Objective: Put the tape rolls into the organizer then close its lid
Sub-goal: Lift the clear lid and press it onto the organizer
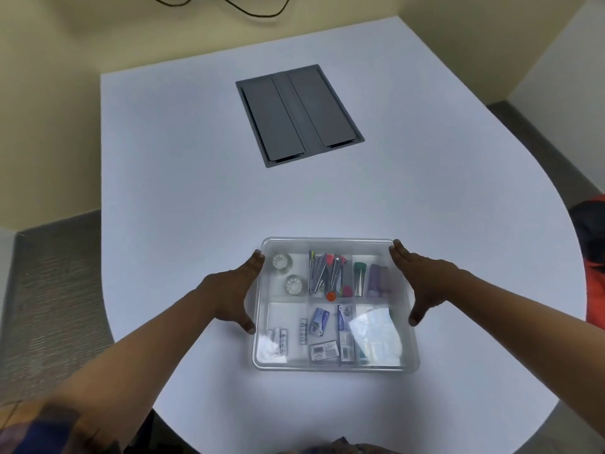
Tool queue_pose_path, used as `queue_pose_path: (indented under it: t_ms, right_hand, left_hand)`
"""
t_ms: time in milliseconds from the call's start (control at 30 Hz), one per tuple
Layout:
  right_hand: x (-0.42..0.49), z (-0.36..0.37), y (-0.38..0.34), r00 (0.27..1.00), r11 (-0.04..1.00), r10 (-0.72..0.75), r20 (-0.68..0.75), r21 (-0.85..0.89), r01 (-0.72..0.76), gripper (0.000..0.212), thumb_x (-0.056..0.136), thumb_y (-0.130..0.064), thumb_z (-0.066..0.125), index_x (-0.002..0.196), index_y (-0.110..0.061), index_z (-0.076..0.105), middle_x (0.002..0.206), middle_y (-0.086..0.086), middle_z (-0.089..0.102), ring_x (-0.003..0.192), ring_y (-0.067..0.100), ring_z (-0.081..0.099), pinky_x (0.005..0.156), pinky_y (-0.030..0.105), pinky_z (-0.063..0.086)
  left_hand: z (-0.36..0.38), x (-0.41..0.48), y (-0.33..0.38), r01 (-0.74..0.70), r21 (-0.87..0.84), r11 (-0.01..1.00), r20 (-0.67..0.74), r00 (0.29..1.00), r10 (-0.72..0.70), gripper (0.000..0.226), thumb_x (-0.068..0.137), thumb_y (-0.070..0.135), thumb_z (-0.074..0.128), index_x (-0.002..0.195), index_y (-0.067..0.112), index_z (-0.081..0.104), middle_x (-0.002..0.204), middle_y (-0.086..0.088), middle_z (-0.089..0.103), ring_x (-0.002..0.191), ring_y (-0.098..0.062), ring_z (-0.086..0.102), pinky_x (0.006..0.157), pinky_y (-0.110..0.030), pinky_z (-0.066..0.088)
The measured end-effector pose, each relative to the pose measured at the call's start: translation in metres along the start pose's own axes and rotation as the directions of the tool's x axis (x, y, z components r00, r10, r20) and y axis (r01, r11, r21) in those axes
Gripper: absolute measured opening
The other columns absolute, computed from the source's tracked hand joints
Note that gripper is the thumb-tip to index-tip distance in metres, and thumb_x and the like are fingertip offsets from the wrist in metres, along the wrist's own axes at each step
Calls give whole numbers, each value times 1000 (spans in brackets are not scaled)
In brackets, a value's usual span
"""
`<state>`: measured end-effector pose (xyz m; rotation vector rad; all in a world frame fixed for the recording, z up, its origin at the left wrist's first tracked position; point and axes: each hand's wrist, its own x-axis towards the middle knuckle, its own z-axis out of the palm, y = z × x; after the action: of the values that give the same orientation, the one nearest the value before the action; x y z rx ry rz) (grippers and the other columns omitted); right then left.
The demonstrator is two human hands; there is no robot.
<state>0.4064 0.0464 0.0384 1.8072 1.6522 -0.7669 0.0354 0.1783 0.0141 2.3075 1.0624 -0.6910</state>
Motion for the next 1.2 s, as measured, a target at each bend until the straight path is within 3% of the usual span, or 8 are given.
queue_pose_path:
  t_ms: [133, 267, 467, 767, 967, 1200]
  right_hand:
    - [1, -8, 2, 997, 1000, -16, 72, -21, 17, 164, 42, -69, 85, 147, -18, -30, 156, -4, -36, 151, 21, 5, 110, 49, 38]
    - [1, -22, 5, 998, 998, -18, 68, -52, 22, 159, 43, -76, 80, 150, -19, -22, 160, -4, -25, 152, 23, 0, 114, 47, 32]
    - [-9, 3, -11, 985, 999, -35, -171, -15, 33, 156, 46, -80, 74, 152, -10, -15, 161, 6, -20, 151, 25, -7, 121, 43, 12]
    - [-27, 64, -33, 971, 990, -127, -200, 27, 135, 158, 45, -73, 78, 148, -11, -25, 159, 6, -26, 149, 22, -18, 123, 35, 7]
    - [-26, 70, -37, 969, 992, -122, -216, 1, 125, 157, 48, -73, 78, 147, -8, -25, 157, 8, -28, 148, 25, -19, 123, 39, 6]
    - [-22, 68, -41, 979, 994, -103, -178, -47, 96, 157, 49, -74, 77, 147, -8, -26, 158, 11, -29, 148, 29, -22, 121, 44, 0]
  left_hand:
    - [-1, -1, 4, 8, 79, 997, -11, 1000, -8, 152, 44, 60, 85, 144, 32, -27, 155, 20, -23, 139, -11, 34, 94, -33, 45]
    - [-14, 2, 11, 33, 173, 984, -8, 999, -32, 151, 44, 64, 82, 146, 27, -23, 158, 16, -17, 141, -11, 29, 96, -38, 44]
    - [-21, 0, 31, 93, 301, 949, -1, 995, -97, 149, 46, 65, 82, 149, 17, -14, 160, 3, -20, 148, -16, -1, 105, -46, 38]
    - [29, -25, 46, -6, 259, 966, -9, 1000, 9, 147, 51, 60, 84, 149, 7, -13, 156, -9, -27, 148, -20, -11, 110, -41, 35]
    - [40, -28, 38, -26, 179, 983, -101, 994, 45, 147, 48, 58, 85, 150, 9, -9, 157, -6, -25, 148, -19, -9, 115, -37, 26]
    - [36, -24, 41, -17, 234, 972, -76, 996, 36, 148, 49, 61, 83, 149, 6, -12, 157, -11, -23, 147, -23, -12, 119, -40, 15]
